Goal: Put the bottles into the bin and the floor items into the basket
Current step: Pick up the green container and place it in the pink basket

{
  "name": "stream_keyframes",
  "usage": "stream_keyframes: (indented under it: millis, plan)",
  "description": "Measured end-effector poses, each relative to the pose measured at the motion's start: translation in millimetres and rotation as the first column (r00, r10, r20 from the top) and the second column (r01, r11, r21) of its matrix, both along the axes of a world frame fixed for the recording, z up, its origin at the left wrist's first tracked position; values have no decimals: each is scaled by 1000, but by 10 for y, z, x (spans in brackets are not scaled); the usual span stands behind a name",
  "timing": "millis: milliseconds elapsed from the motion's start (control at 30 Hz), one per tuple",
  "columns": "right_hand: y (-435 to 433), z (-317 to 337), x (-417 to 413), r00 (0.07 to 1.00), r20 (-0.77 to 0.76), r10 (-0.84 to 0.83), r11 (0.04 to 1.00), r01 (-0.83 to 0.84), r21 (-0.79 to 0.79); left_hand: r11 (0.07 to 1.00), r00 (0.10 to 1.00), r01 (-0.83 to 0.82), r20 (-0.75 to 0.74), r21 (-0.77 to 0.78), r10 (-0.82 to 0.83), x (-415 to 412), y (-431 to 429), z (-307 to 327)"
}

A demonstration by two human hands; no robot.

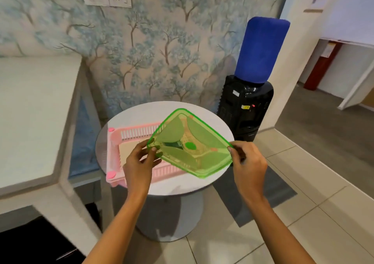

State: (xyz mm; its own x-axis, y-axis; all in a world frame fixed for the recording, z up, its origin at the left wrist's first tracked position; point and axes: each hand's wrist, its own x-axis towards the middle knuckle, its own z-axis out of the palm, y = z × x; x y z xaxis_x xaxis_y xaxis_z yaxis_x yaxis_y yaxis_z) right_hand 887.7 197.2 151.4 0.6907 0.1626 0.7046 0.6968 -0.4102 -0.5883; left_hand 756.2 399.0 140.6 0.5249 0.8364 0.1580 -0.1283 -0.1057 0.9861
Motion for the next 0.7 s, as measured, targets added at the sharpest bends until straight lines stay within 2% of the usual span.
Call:
stream_keyframes:
  millis: [167, 367, 500, 600, 700]
  plan:
    - [420, -5, 776, 1000, 14, -25, 1000, 25, 12, 1000, 997, -13, -74, 2, 13, 665, 478, -119]
    - [858, -332, 1388, 994, -97, -50, 998, 47, -30, 998, 953, -13, -302, 56, 30, 1240, 798, -402]
    - [1151, -500, 1686, 990, -140, -37, 989, 16, -148, 981, 873, 54, -486, 186, 45, 1665, 915, -645]
    - [1323, -566, 1869, 986, -165, -30, 967, -13, -253, 967, 802, 122, -596, 222, 35, 1991, 940, -817]
    - [1483, -584, 2031, 984, -167, -56, 944, -3, -329, 936, 671, 266, -742, 230, -8, 2369, 998, -1054]
